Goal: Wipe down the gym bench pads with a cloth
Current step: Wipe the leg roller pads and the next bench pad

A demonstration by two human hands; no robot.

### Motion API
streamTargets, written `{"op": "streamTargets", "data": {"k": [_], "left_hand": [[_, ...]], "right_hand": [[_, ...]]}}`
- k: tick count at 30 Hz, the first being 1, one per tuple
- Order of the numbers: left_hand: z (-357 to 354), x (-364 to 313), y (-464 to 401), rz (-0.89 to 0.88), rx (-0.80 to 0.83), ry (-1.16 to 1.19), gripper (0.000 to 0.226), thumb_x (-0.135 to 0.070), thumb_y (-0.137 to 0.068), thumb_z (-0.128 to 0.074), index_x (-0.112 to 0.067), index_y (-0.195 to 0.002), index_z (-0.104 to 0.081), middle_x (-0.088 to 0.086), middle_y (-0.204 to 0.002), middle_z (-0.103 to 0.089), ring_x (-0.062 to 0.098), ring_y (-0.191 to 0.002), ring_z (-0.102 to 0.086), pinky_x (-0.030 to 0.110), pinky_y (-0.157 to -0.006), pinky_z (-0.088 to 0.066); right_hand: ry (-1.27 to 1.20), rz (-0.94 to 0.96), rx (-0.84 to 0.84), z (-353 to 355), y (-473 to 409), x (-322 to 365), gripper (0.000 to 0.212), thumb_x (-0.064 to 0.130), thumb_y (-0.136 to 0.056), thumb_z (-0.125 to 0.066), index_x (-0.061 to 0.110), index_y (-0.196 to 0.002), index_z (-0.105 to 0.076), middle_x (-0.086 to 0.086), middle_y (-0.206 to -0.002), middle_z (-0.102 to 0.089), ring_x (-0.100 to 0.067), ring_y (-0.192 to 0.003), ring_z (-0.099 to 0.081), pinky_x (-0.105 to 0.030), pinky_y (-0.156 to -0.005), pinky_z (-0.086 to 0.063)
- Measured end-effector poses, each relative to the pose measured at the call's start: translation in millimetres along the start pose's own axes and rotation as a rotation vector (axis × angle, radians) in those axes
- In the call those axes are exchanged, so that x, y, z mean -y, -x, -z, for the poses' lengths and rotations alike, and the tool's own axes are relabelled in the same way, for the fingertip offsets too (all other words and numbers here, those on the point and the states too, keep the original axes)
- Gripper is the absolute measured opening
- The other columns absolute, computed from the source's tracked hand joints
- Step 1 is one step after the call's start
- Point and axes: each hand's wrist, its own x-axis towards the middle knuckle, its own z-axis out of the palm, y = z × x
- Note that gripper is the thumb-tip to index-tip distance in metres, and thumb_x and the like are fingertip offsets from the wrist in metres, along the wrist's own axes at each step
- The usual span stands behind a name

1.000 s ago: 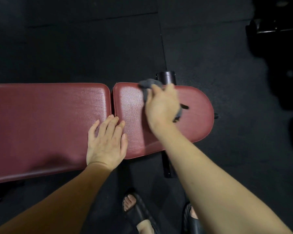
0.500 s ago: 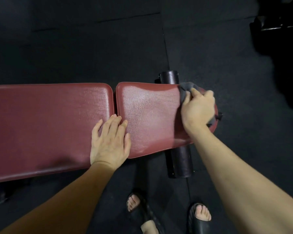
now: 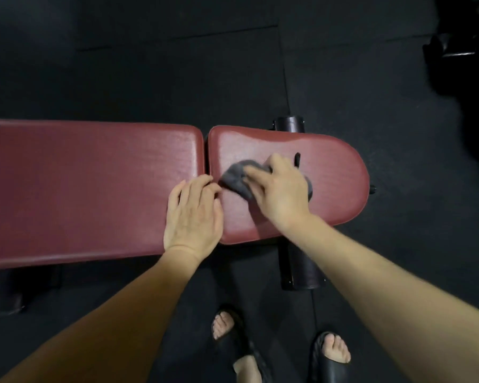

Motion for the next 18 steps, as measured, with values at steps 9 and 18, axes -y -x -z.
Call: {"op": "streamTargets", "data": {"k": [9,18], "left_hand": [[32.5,14.8,36.1,0.248,-0.096,0.169,0.046,0.003,-0.080,-0.055,-0.011,-0.123,-0.057,0.006,-0.130,-0.055,0.026,-0.121,-0.051,0.046,-0.108,-0.042],[29.4,10.3,70.3,0.212,0.005,0.122,0.037,0.001,-0.082,-0.056,-0.011,-0.117,-0.061,0.005,-0.126,-0.056,0.027,-0.127,-0.051,0.048,-0.125,-0.024]], "right_hand": [[-0.099,-0.250,-0.046,-11.2,-22.5,62.2,0.009,0.032,-0.093,-0.072,0.030,-0.097,-0.065,-0.010,-0.087,-0.057,-0.033,-0.081,-0.061,-0.042,-0.064,-0.050],[0.111,-0.027,-0.038,11.5,92.9,-10.4,0.030,0.047,-0.099,-0.056,0.035,-0.117,-0.076,-0.003,-0.088,-0.047,-0.021,-0.072,-0.044,-0.032,-0.055,-0.040]]}}
